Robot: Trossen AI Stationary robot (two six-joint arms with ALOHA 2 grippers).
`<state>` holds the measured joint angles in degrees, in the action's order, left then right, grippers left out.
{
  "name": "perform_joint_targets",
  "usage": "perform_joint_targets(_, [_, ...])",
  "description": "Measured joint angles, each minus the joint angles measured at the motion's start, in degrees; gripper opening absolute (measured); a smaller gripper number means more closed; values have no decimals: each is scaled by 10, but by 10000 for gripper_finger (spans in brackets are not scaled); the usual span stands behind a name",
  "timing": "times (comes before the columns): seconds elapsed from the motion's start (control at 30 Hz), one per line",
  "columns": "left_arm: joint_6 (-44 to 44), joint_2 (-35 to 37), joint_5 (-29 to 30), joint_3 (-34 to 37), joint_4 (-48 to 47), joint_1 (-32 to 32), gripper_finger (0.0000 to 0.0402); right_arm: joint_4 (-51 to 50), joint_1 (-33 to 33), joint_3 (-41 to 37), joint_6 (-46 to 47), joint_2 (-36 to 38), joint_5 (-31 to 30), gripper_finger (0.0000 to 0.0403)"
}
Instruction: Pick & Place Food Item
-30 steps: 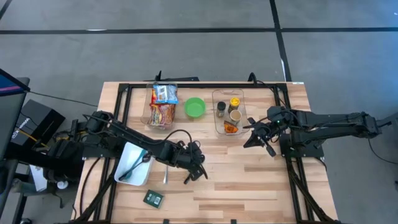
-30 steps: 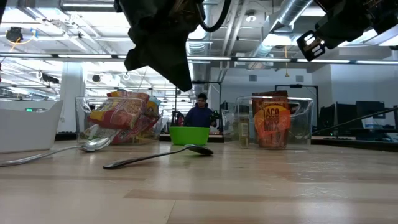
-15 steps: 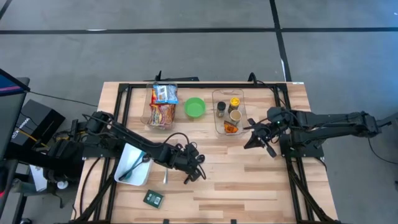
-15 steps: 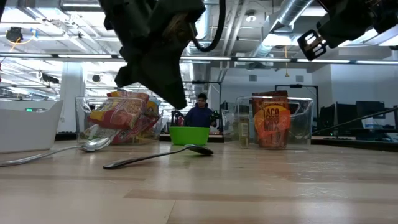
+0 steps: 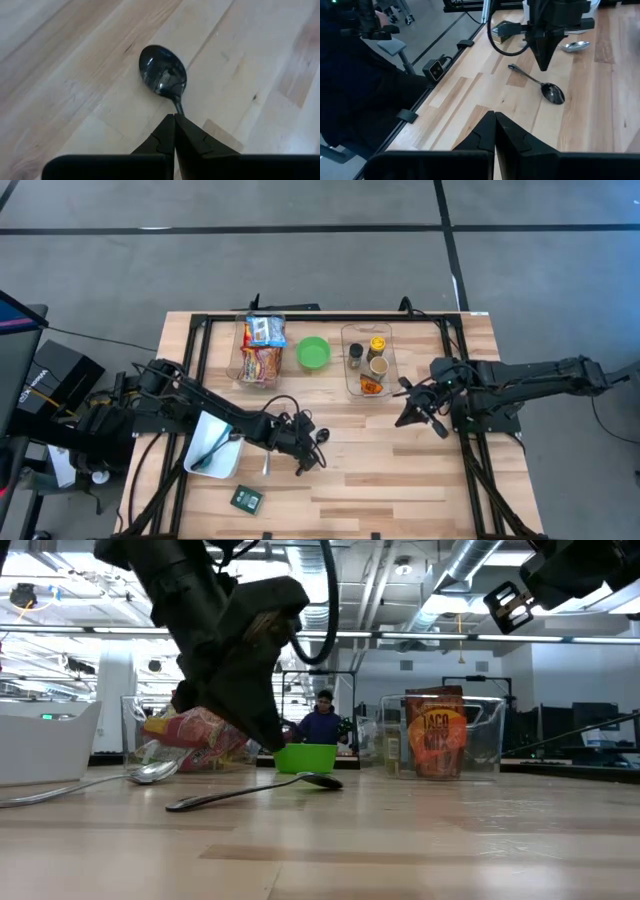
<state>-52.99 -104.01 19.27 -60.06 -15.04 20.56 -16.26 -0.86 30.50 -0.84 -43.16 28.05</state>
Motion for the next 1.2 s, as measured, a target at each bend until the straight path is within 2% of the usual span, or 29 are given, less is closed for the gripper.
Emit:
perform_joint_targets(0.23, [2,0,-4,23,15,0,4,0,-6,0,-2,0,0,0])
perform_joint_targets(0.37, [2,0,-19,33,27,0,20,0,-6,0,-2,0,0,0])
perform_joint_targets(0.67, [2,0,-27,35,37,-1,102,0,-6,0,-2,0,-1,0])
perform_joint_targets(0.9, [21,0,-27,35,81,-4,158,0,-6,0,-3,0,-1,0])
perform_joint_targets(1.2, [106,0,-34,35,216,-4,158,0,-6,0,-7,0,-1,0])
